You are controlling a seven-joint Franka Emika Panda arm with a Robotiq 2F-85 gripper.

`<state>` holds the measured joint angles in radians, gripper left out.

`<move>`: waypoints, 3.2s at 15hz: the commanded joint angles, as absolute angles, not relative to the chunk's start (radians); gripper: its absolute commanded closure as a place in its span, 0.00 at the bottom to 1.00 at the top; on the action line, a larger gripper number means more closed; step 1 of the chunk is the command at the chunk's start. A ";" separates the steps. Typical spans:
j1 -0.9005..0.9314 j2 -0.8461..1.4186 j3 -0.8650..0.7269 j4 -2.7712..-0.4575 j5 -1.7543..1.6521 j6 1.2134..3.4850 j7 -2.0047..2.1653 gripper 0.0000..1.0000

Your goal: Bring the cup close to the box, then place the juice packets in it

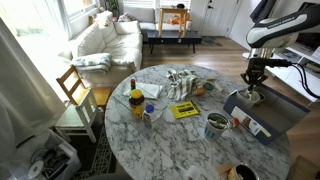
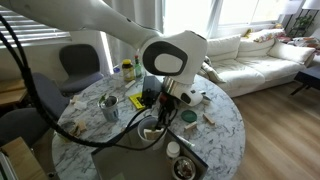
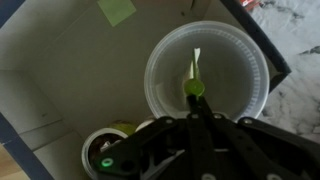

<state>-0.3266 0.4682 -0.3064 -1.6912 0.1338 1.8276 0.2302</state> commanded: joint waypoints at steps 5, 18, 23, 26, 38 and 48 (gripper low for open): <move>-0.320 0.358 -0.285 -1.604 0.015 1.552 0.037 1.00; -0.159 0.067 -0.103 -1.780 -0.030 1.420 -0.334 1.00; -0.142 0.103 -0.096 -1.751 -0.016 1.400 -0.338 0.98; -0.138 0.095 -0.085 -1.765 0.010 1.391 -0.400 1.00; -0.051 0.104 0.003 -1.851 -0.058 1.541 -0.644 1.00; -0.049 0.117 0.004 -1.887 -0.086 1.633 -0.649 1.00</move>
